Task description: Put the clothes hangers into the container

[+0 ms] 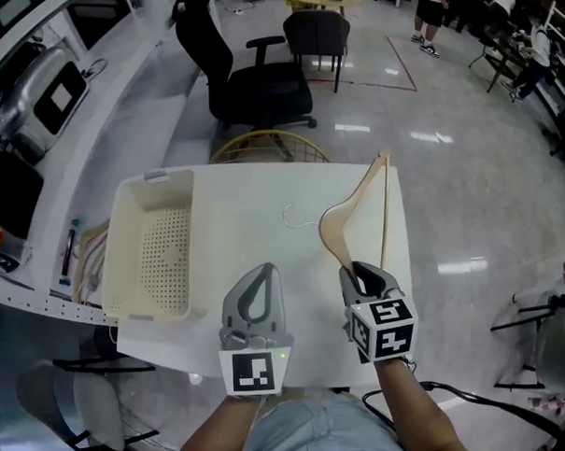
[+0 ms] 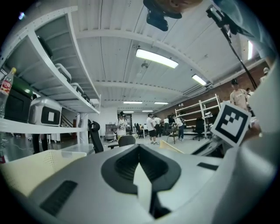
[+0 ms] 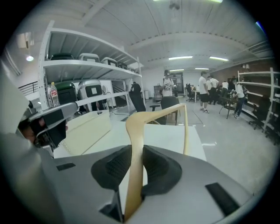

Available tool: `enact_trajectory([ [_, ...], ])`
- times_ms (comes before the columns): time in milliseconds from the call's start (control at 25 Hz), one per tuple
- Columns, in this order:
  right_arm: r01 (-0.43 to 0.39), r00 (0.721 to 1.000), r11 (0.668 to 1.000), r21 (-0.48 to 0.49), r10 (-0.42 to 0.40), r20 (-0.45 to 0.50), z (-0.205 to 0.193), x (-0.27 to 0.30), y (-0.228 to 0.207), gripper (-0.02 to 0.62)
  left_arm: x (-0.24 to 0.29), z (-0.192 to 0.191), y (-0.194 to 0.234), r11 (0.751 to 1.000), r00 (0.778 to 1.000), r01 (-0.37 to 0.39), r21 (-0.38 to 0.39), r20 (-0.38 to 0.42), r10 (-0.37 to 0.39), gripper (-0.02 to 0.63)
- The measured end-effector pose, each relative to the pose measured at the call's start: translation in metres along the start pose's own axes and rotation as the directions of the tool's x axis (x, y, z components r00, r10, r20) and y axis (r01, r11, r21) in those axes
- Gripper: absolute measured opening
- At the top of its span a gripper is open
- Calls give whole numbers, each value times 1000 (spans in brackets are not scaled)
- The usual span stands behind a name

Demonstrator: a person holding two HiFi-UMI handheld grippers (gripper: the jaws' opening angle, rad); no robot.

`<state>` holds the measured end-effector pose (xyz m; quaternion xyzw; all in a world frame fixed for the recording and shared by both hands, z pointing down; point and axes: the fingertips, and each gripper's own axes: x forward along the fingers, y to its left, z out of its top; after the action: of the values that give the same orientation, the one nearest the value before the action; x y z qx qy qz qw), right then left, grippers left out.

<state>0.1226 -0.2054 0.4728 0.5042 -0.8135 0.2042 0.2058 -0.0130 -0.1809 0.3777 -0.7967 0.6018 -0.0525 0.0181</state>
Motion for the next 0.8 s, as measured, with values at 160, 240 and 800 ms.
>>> enact_trajectory([
  [160,-38,998,999,-37,40,53,32,-20,10,89,-16,29,-4,999,997,-45,13,56,44,11],
  [240,-57,994,996,-63,63,92,50,-29,13,89,-23,39,-2,997,994,-79,15,76,78,11],
  [800,-214,956,959,-186,244,163,71,-83,31,89,-85,74,-26,957,951,-285,61,145,274,12],
])
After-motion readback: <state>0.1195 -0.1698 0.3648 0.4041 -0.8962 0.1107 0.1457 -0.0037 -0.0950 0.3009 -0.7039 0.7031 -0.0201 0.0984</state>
